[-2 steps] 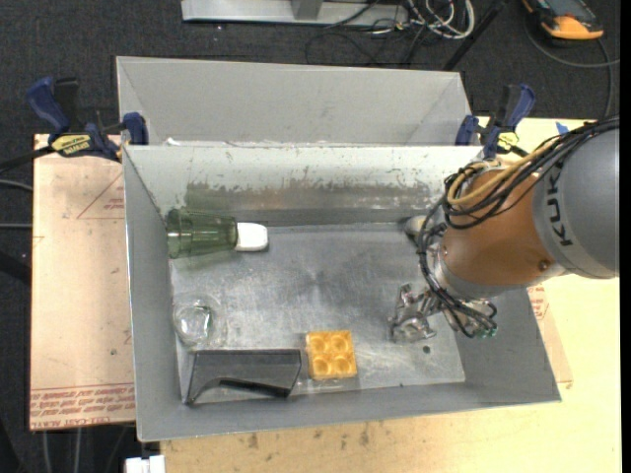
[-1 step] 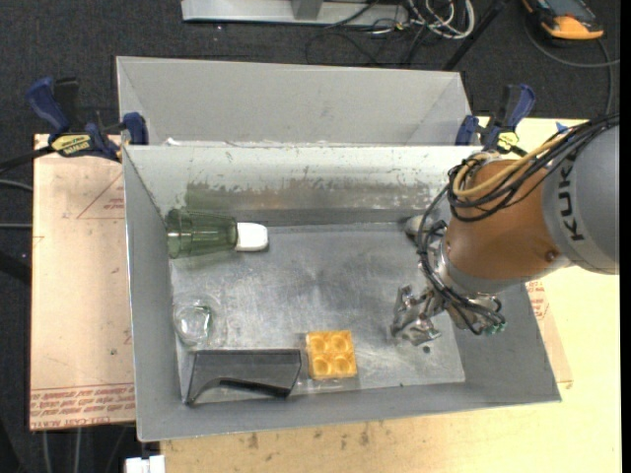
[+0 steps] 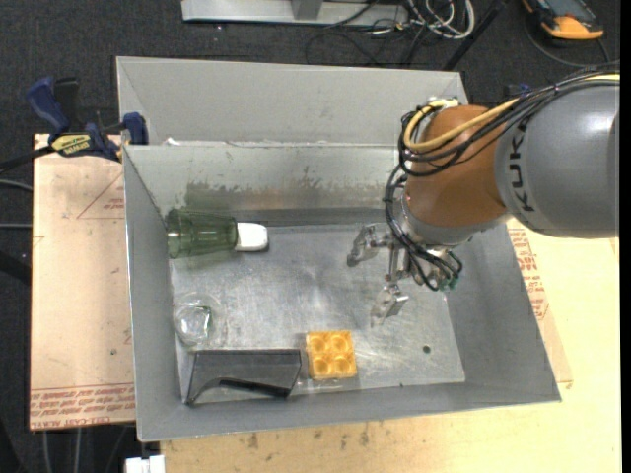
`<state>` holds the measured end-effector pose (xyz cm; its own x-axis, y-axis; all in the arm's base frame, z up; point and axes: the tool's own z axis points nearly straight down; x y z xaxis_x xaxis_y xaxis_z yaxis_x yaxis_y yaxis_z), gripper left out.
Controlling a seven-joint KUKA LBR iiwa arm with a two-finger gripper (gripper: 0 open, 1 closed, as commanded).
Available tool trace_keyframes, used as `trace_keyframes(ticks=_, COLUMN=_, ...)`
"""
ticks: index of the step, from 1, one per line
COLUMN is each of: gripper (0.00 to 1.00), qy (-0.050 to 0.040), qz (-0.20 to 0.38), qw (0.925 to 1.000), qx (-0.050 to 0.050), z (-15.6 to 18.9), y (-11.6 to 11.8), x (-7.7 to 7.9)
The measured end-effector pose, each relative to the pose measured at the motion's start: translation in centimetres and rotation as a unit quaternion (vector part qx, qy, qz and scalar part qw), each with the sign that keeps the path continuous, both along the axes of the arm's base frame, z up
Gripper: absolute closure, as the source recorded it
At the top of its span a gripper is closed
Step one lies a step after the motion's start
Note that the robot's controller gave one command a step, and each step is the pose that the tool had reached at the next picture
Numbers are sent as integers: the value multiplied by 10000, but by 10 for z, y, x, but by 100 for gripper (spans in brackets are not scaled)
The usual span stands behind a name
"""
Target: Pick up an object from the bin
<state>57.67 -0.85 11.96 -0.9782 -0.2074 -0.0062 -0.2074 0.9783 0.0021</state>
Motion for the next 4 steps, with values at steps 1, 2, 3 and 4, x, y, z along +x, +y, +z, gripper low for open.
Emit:
trace_keyframes(ticks=1, gripper=0, qy=12, qz=-8, qw=10000, qx=-10, z=-1, y=-2, x=-1)
trace_keyframes(ticks=2, gripper=0, qy=25, qz=289, qw=9996, qx=-12, z=8, y=4, x=-35)
trace_keyframes(ticks=3, gripper=0, qy=2, qz=264, qw=9997, qx=-13, z=-20, y=24, x=-38)
trace_keyframes(ticks=4, gripper=0, qy=34, qz=172, qw=9998, qx=-14, z=-35, y=45, x=-55)
